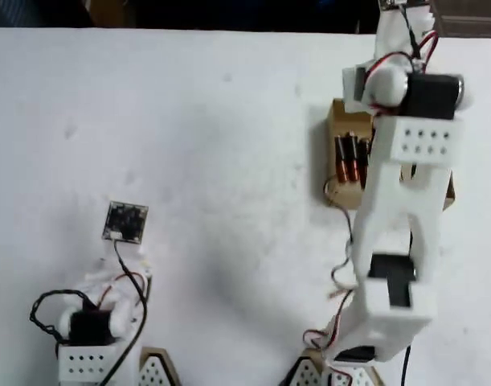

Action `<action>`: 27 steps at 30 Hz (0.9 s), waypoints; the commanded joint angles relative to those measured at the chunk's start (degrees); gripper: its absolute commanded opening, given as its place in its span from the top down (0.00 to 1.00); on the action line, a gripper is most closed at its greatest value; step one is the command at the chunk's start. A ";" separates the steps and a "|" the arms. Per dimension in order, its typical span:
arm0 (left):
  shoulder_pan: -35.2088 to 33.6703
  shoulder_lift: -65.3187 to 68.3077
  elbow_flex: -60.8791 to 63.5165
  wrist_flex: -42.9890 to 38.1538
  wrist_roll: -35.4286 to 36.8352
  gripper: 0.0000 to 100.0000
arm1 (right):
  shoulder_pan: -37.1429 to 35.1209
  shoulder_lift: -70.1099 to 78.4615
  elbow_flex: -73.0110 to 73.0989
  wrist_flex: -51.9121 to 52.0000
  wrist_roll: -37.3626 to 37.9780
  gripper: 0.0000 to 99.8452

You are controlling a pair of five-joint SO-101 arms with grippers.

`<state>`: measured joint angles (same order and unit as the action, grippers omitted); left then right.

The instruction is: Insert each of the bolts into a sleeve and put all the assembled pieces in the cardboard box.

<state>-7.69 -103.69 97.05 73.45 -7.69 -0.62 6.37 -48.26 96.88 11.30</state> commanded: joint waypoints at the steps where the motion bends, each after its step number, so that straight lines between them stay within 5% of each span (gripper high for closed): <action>1: -0.13 -0.84 -0.18 0.26 0.53 0.98 | -4.18 -10.77 4.92 1.63 -2.29 0.98; 9: -0.04 -0.84 -0.18 0.26 0.53 0.98 | -11.12 -28.44 19.08 1.63 -2.46 0.98; 27: -0.04 -0.84 -0.18 0.26 0.53 0.98 | -11.30 -69.23 52.13 1.54 -2.11 0.98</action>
<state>-7.69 -103.69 97.05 73.45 -7.69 -11.60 -56.92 0.35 97.05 9.27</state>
